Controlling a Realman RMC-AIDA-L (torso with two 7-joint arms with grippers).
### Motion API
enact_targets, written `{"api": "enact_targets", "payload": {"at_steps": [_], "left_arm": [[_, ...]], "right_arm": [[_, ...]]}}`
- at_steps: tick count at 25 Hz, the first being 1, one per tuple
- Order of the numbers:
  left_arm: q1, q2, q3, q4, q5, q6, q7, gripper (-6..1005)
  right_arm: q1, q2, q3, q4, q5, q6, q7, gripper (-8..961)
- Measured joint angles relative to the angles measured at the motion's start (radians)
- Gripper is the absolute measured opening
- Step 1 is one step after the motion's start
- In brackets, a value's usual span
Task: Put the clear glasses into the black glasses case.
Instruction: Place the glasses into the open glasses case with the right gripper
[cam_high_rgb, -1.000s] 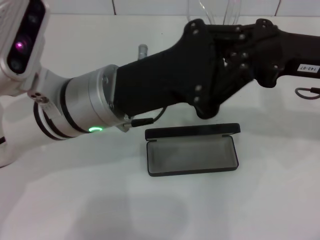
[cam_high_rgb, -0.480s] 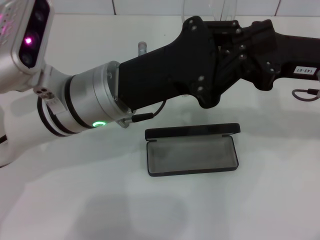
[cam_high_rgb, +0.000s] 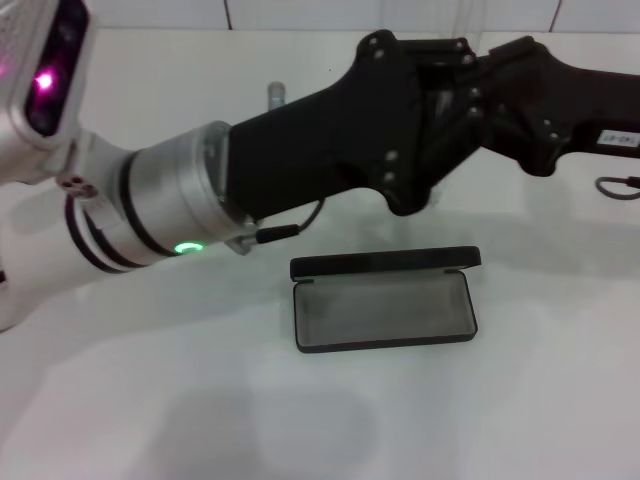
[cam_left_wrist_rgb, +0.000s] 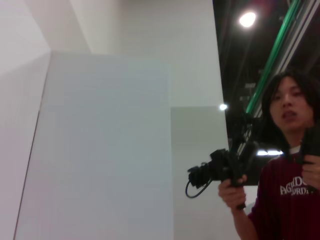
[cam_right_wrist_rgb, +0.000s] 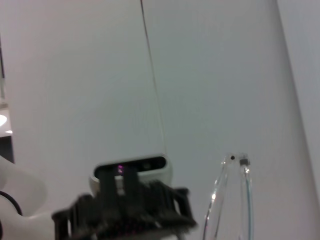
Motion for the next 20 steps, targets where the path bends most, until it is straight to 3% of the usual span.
{"api": "enact_targets", "payload": {"at_steps": [5, 6, 11, 14, 17, 20], "left_arm": [[0.017, 0.011, -0.037, -0.002, 0.018, 0.038, -0.004, 56], [0.067, 0.048, -0.121, -0.002, 0.074, 0.08, -0.025, 56], [0.141, 0.114, -0.299, -0.001, 0.179, 0.107, -0.115, 58], [0.177, 0.146, -0.458, 0.001, 0.277, 0.108, -0.186, 59], [0.199, 0.152, -0.588, 0.01, 0.361, 0.116, -0.218, 61], [0.208, 0.149, -0.66, 0.011, 0.399, 0.132, -0.225, 62]], "right_arm": [[-0.044, -0.035, 0.011, -0.048, -0.006, 0.004, 0.019, 140], [-0.06, -0.045, 0.011, -0.079, -0.017, 0.004, 0.038, 140], [-0.158, -0.079, 0.011, -0.393, -0.168, -0.009, 0.236, 141], [-0.21, -0.057, -0.005, -0.694, -0.37, -0.037, 0.4, 142], [-0.221, 0.002, -0.054, -0.941, -0.558, -0.097, 0.511, 142], [-0.206, 0.019, -0.24, -1.133, -0.741, -0.103, 0.664, 143]]}}
